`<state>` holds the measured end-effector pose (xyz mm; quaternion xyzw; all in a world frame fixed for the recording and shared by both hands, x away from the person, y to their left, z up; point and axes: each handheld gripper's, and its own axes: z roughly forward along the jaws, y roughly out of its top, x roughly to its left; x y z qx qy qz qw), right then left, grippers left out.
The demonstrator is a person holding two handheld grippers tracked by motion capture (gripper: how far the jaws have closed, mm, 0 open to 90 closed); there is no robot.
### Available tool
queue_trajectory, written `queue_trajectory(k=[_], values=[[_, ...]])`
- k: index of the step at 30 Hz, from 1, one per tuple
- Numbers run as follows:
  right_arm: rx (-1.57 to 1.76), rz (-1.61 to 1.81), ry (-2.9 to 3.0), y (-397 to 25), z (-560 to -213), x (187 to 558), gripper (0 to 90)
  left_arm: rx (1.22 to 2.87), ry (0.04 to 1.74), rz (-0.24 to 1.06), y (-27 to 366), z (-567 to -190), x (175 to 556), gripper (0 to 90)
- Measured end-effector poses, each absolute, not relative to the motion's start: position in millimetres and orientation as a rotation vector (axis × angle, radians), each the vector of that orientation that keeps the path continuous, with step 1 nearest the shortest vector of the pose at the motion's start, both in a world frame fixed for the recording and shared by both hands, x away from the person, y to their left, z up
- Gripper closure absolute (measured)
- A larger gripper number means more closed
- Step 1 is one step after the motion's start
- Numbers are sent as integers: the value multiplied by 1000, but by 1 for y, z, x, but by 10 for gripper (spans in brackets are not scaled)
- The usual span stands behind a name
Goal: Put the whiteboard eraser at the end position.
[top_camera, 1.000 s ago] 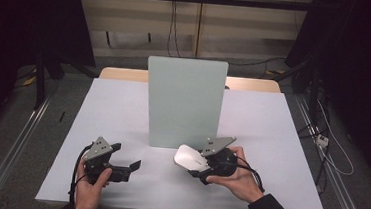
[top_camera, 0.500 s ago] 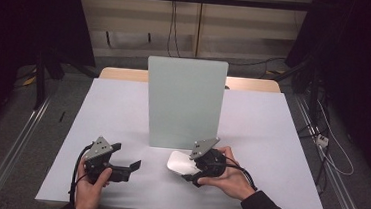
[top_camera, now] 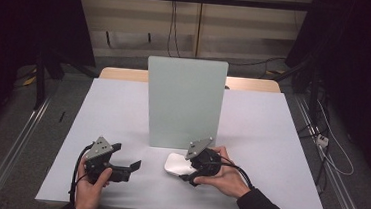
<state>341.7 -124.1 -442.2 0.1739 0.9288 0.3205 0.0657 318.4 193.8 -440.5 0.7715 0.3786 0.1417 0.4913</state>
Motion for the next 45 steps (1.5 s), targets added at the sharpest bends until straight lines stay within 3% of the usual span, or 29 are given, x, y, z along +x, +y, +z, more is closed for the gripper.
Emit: queue_trajectory(k=[33, 45], values=[[586, 1019, 2782, -124, -450, 342, 286, 1876, 920, 343, 194, -441, 319, 41], [637, 1055, 2742, -127, -449, 344, 102, 1878, 919, 347, 194, -441, 319, 41]])
